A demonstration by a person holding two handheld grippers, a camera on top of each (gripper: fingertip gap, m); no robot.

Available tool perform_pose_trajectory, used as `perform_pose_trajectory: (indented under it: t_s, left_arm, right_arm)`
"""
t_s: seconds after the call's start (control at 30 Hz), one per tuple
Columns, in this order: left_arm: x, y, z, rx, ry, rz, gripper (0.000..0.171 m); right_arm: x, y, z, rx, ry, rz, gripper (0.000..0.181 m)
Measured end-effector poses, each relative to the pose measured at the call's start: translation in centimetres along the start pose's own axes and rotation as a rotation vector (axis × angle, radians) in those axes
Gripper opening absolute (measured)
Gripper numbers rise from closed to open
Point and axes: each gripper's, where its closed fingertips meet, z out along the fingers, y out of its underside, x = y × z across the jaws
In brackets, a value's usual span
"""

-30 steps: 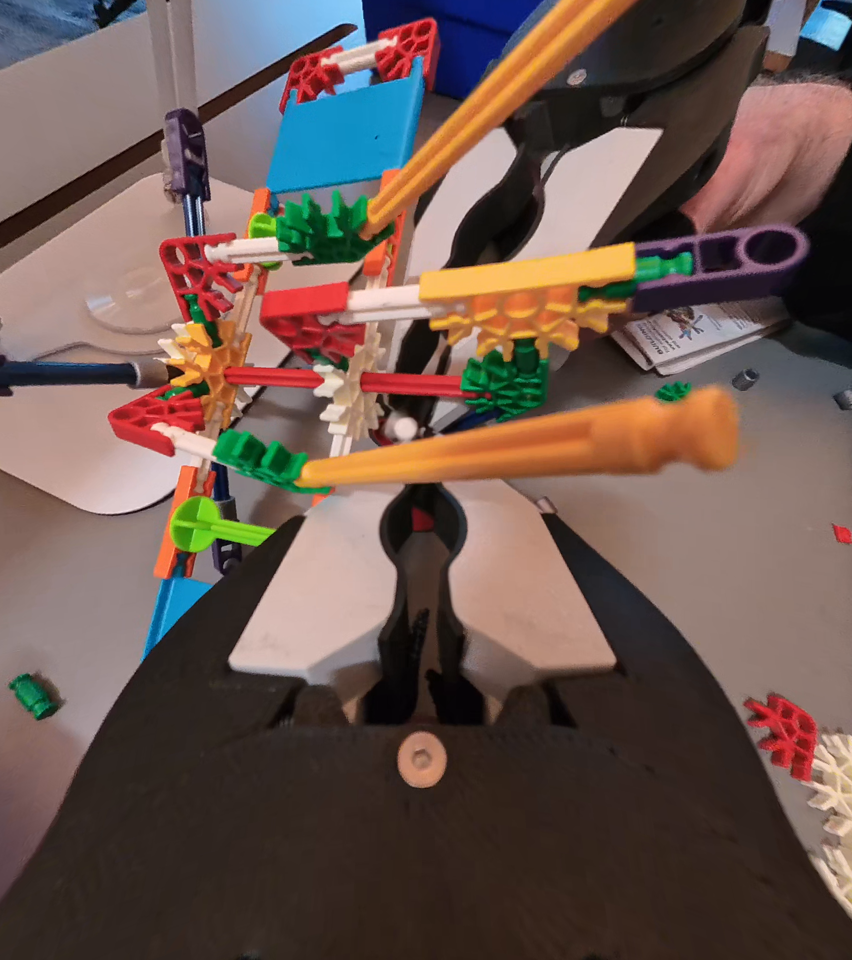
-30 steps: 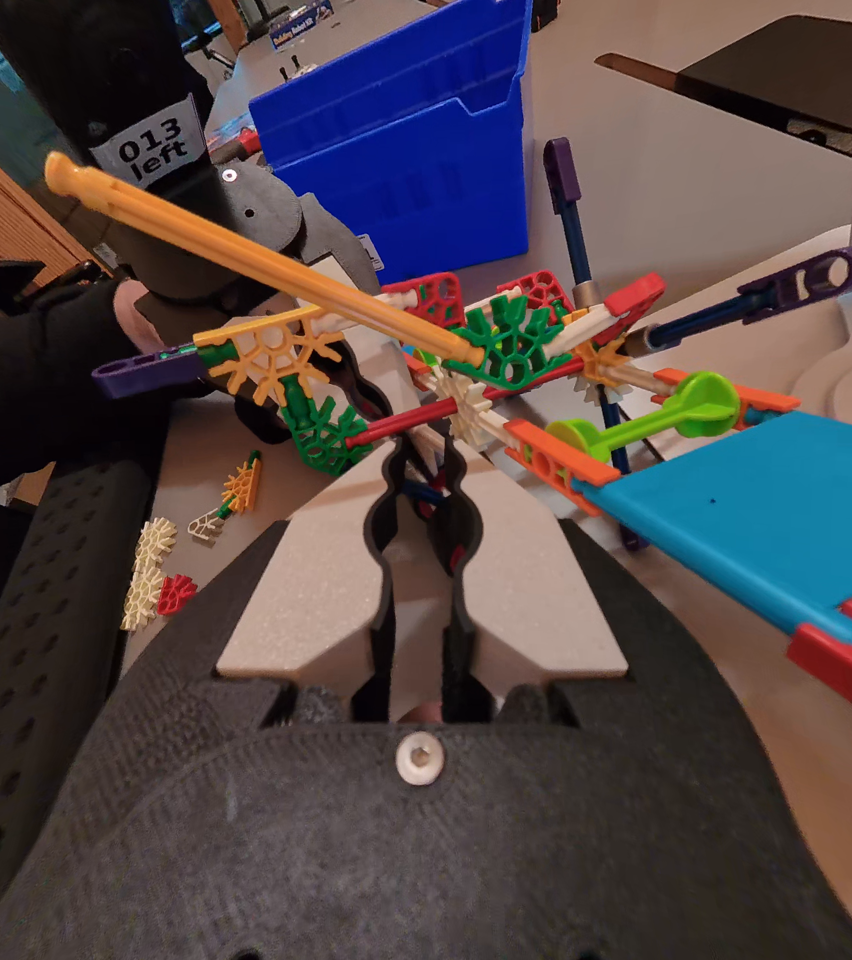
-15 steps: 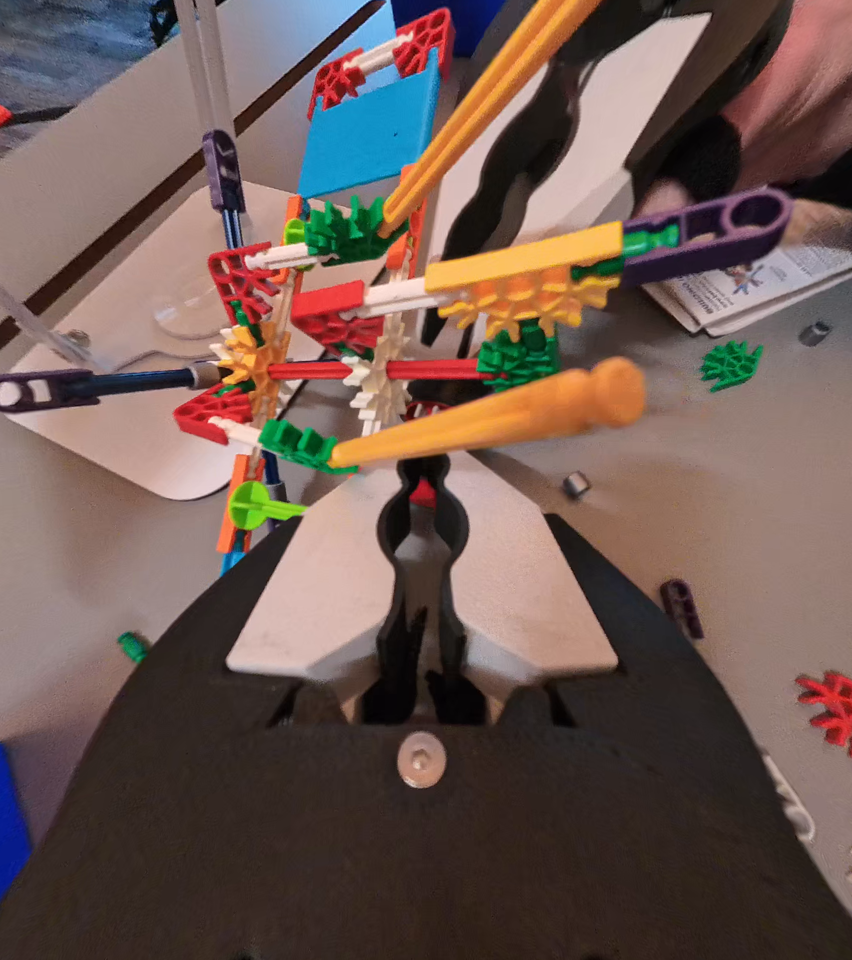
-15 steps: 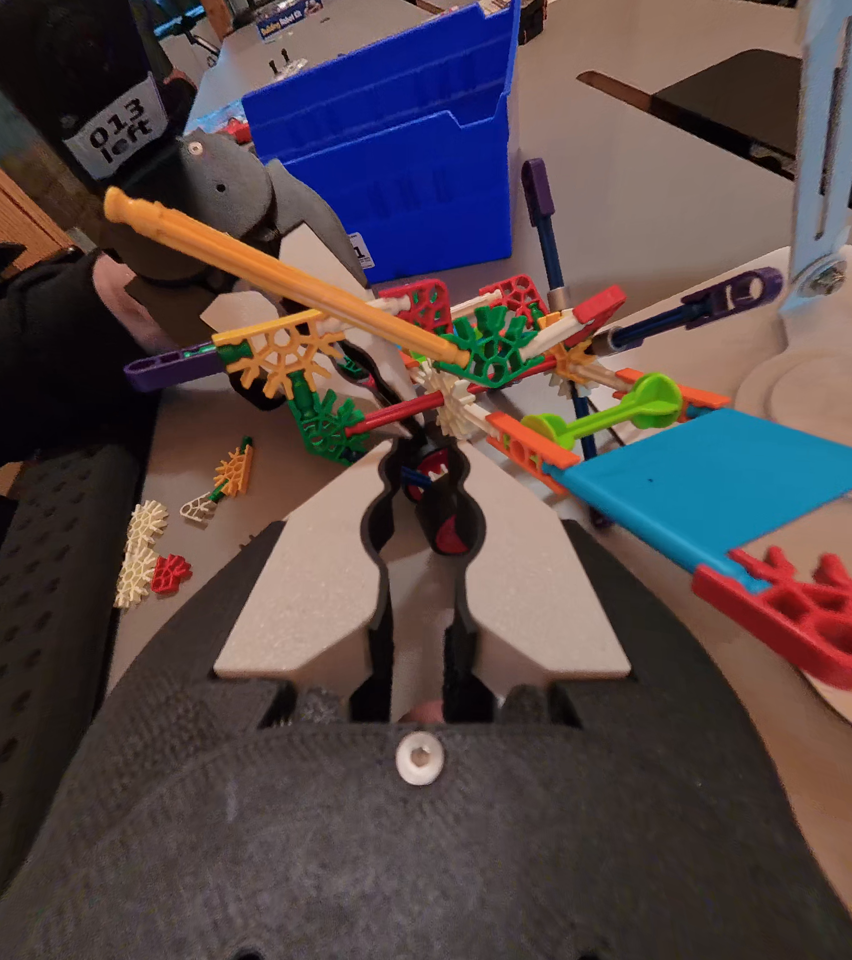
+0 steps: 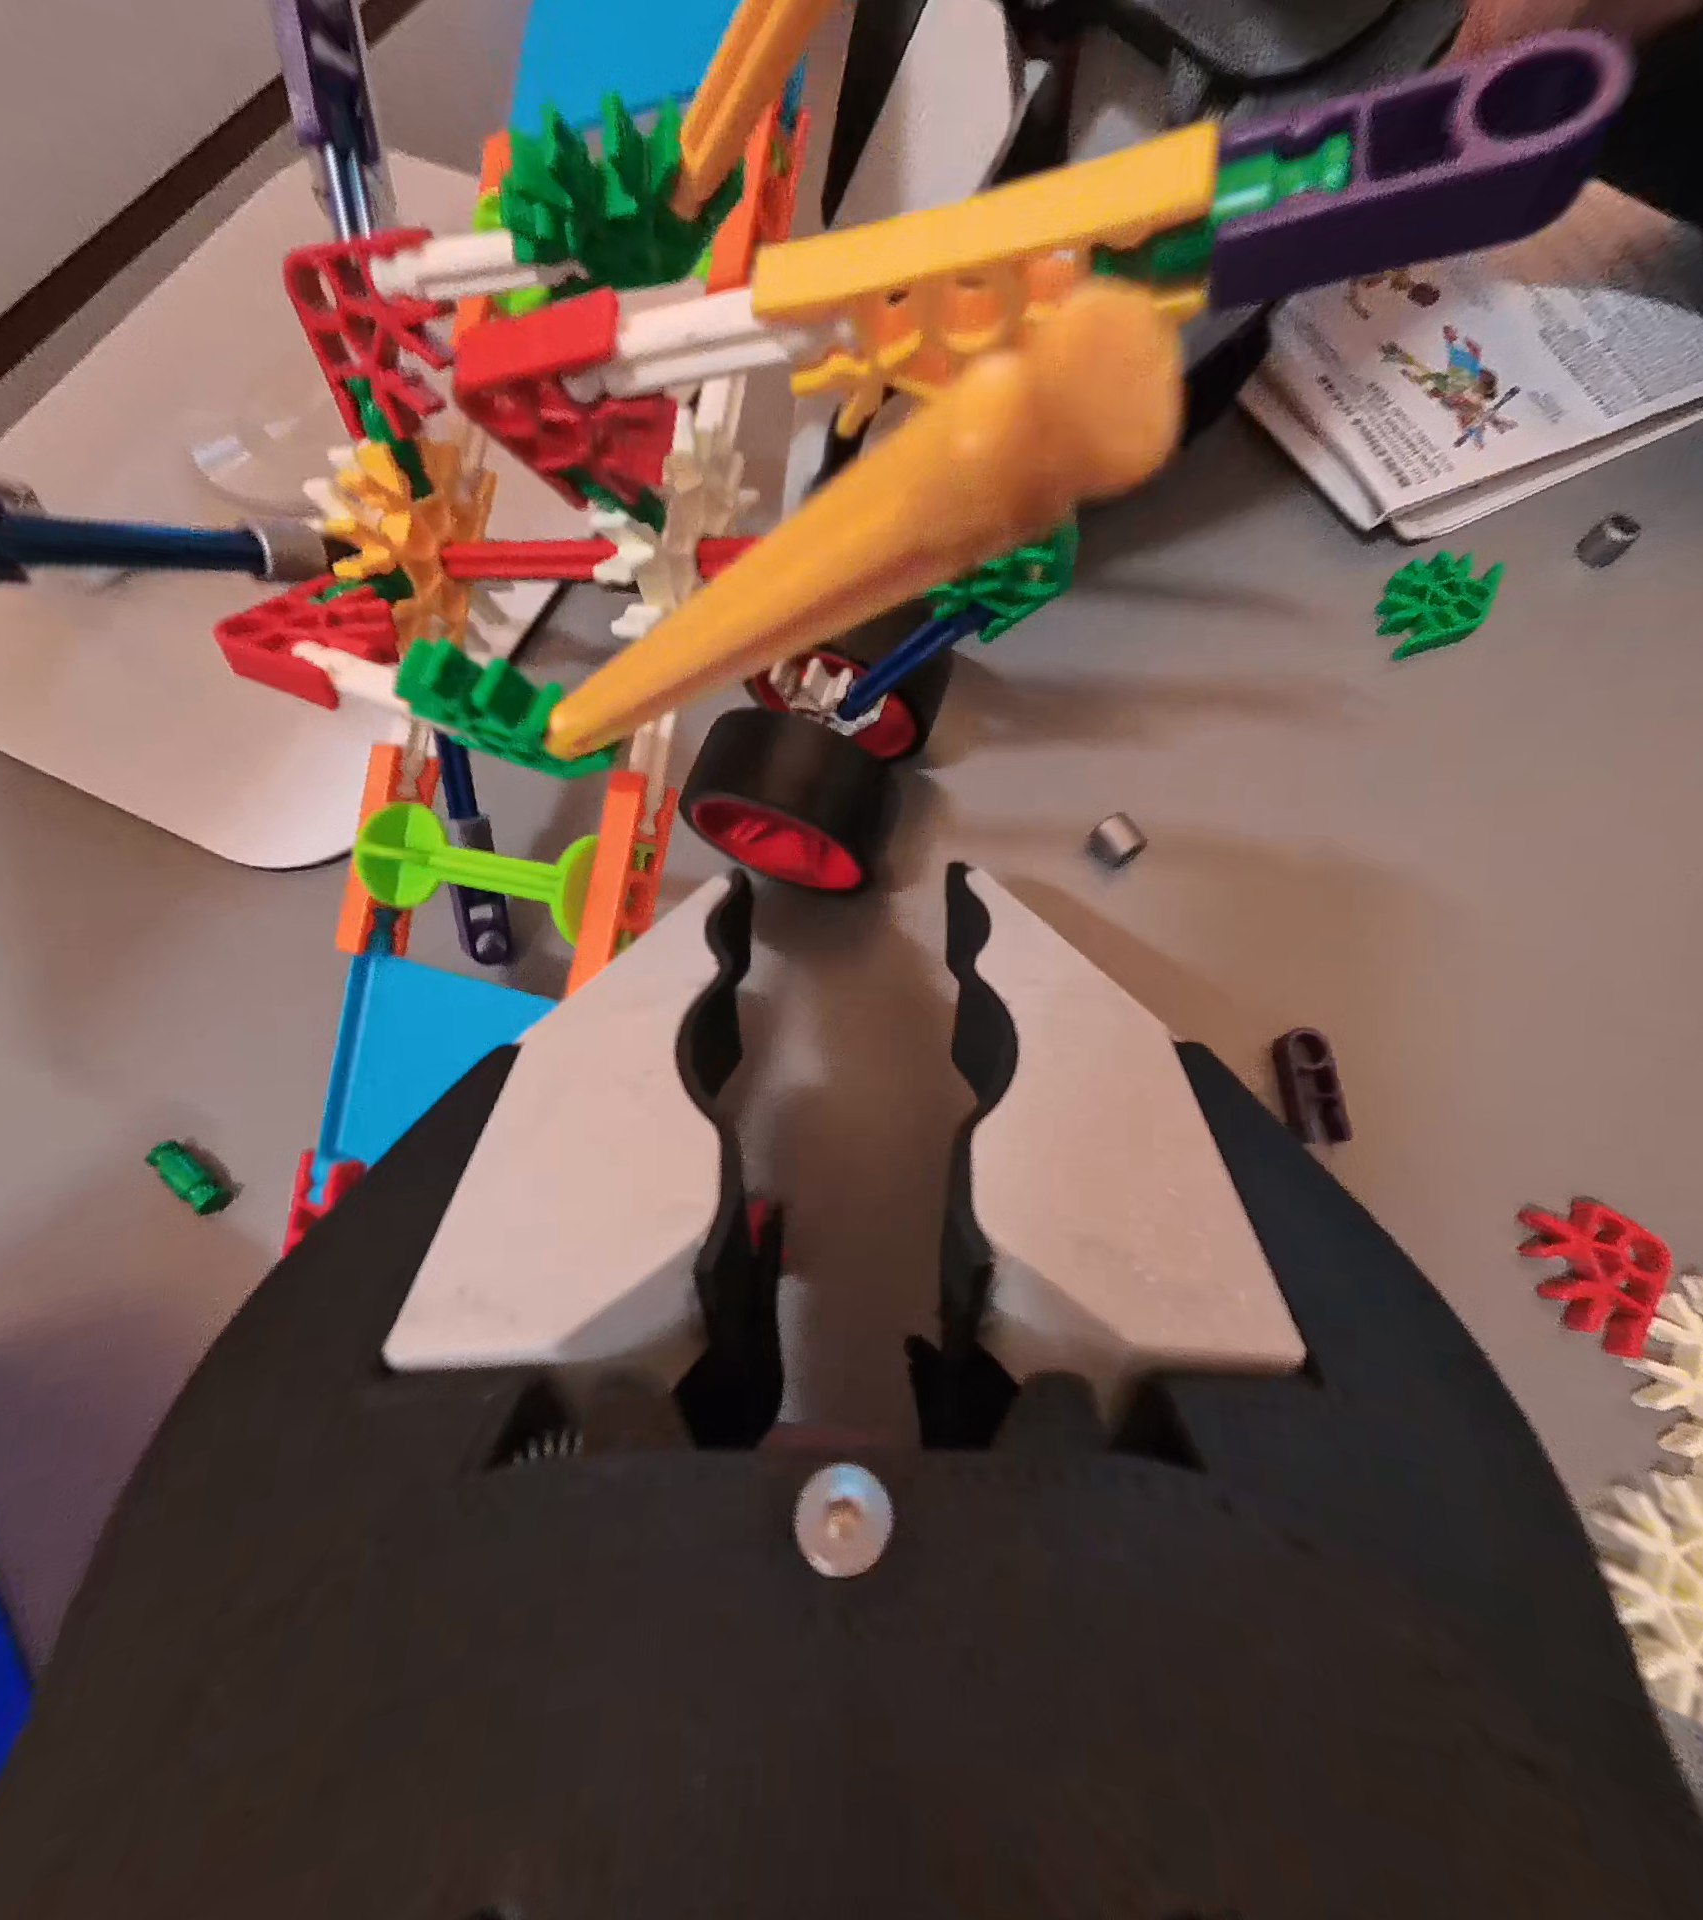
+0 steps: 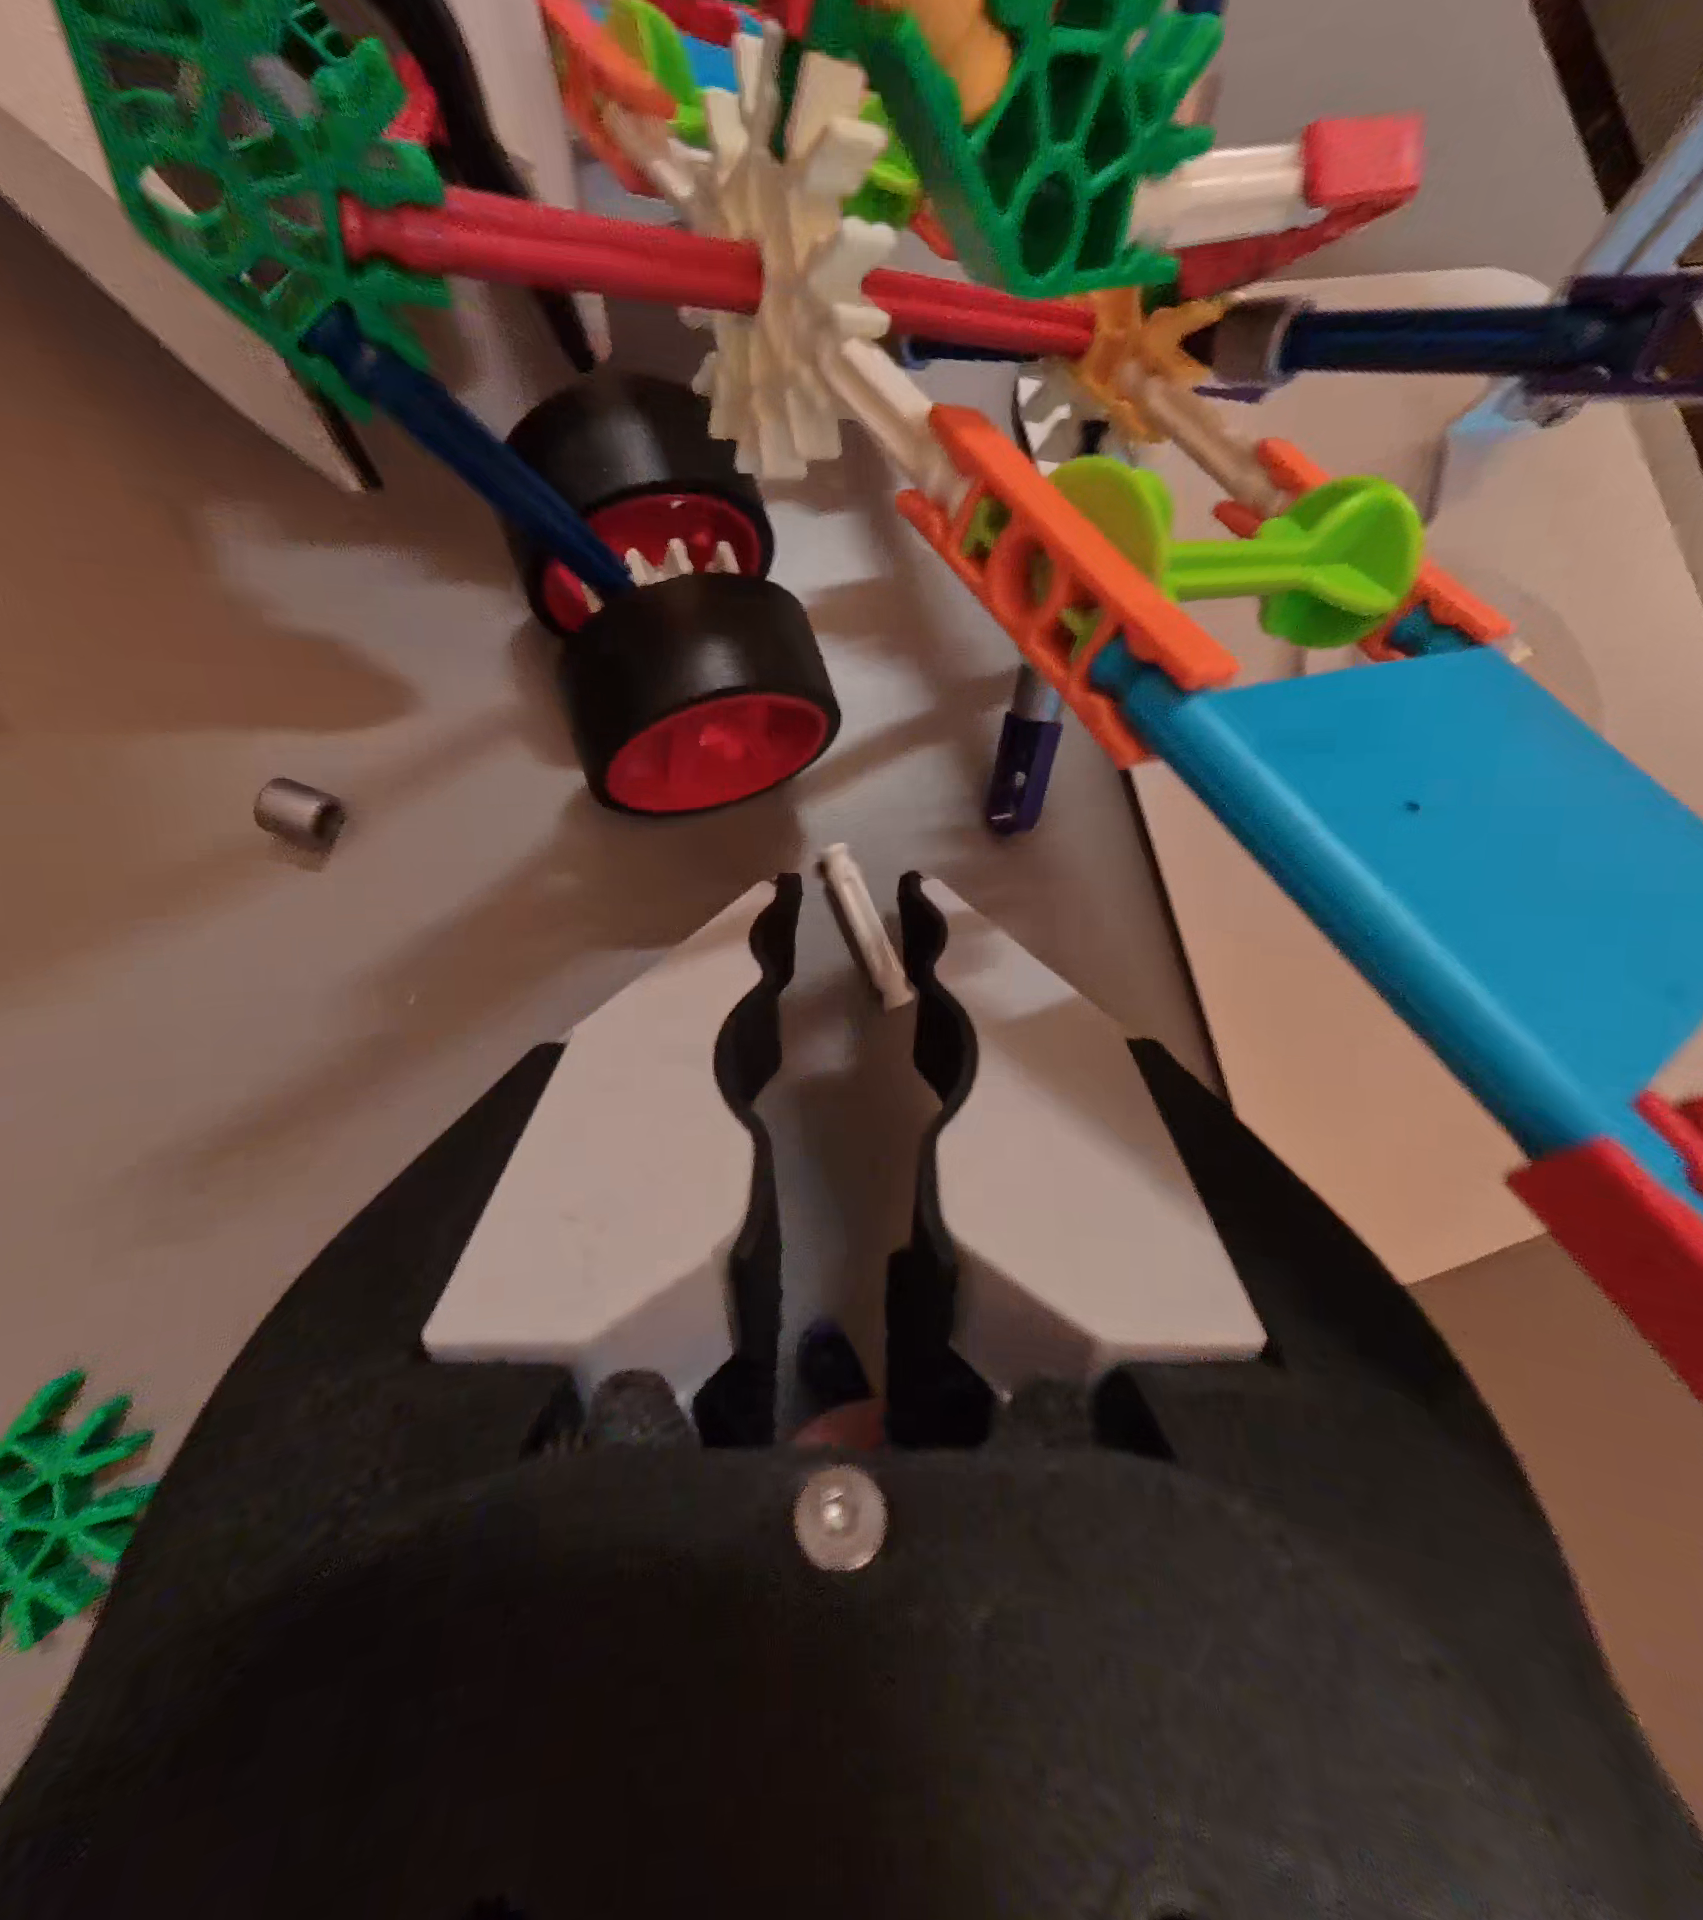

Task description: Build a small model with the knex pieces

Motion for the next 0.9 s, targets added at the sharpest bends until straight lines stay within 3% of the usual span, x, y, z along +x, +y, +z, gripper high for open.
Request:
perform_pose_trajectory:
  t_s: [0.1,0.27,0.4,0.57,0.63,0.9]
  left_arm:
    - [-0.4,0.0,0.0,0.003,-0.013,-0.006,0.038]
    - [-1.2,-0.3,-0.1,0.025,-0.045,-0.019,0.044]
    - [-1.7,-0.6,-1.0,0.043,-0.095,0.023,0.036]
    - [-1.5,-3.4,-2.8,0.191,-0.160,0.106,0.019]
    - [-1.7,-4.0,-2.9,0.228,-0.191,0.128,0.021]
    - [-3.8,-4.3,-1.6,0.227,-0.331,0.193,0.027]
  right_arm:
    - [0.2,0.2,0.2,-0.029,0.018,-0.016,0.004]
    - [0.0,0.4,-0.1,-0.037,0.013,0.009,0.002]
    - [0.3,0.4,-0.7,-0.002,0.009,0.092,0.002]
    - [0.4,-3.5,-2.0,0.253,-0.045,0.267,0.002]
    - [0.4,-4.8,-2.0,0.339,-0.086,0.341,0.001]
    - [1.0,-6.7,-0.9,0.442,-0.179,0.488,0.004]
